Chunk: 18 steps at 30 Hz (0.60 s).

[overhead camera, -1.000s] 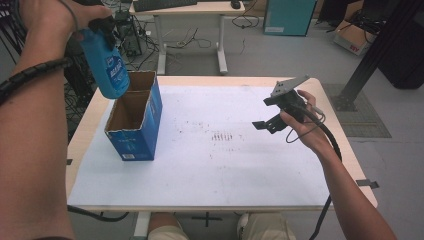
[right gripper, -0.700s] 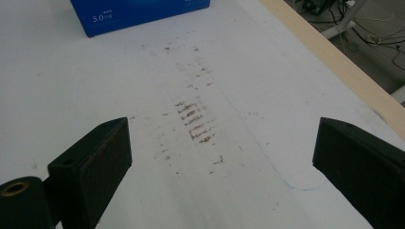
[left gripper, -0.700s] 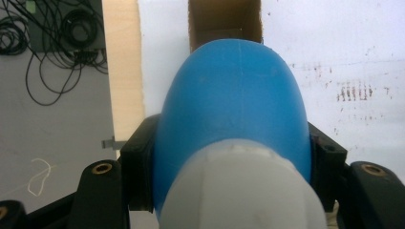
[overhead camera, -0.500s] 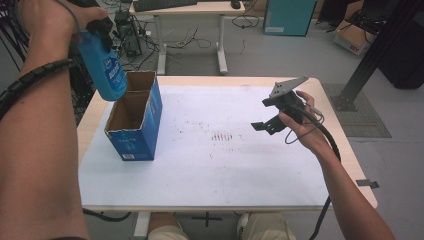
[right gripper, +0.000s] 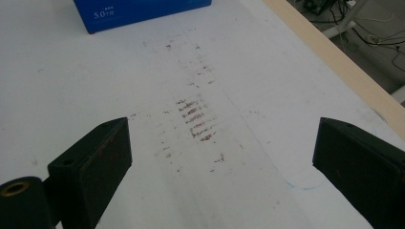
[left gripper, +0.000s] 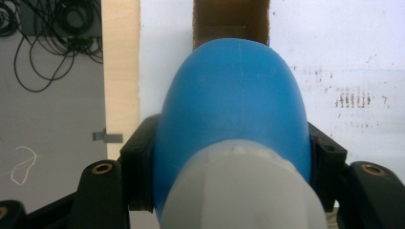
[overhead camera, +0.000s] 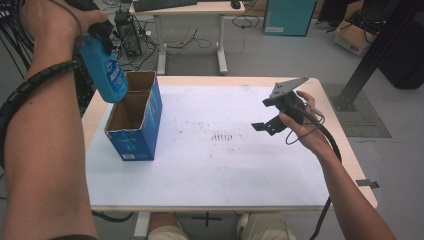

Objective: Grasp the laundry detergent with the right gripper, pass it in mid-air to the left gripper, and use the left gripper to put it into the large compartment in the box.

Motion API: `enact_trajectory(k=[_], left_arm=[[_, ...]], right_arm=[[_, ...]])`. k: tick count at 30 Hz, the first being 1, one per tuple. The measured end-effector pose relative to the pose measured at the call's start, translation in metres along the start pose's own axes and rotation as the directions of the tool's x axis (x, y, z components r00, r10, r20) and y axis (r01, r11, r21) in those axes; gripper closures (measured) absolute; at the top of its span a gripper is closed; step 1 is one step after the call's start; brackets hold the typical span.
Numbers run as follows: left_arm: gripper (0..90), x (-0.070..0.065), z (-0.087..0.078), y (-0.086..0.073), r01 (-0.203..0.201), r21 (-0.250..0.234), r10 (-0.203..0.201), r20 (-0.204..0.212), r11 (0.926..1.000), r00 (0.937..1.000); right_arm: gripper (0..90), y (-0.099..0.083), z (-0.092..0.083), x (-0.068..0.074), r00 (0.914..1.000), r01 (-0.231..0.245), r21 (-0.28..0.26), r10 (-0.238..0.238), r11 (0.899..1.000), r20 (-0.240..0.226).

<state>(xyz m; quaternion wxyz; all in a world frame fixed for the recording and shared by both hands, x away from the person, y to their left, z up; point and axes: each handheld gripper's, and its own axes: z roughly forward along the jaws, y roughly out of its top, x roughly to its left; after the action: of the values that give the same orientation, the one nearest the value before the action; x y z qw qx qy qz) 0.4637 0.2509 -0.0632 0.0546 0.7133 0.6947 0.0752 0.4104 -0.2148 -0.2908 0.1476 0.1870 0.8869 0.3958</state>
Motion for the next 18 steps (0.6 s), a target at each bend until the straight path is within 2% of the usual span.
enact_trajectory(k=[18], left_arm=[[37.1, -0.002, 0.014, 0.0, 0.006, 0.013, -0.006, 0.023, 0.9999, 0.9997]], right_arm=[[6.0, 0.0, 0.0, 0.002, 1.0, -0.003, -0.005, 0.003, 1.0, 0.0]])
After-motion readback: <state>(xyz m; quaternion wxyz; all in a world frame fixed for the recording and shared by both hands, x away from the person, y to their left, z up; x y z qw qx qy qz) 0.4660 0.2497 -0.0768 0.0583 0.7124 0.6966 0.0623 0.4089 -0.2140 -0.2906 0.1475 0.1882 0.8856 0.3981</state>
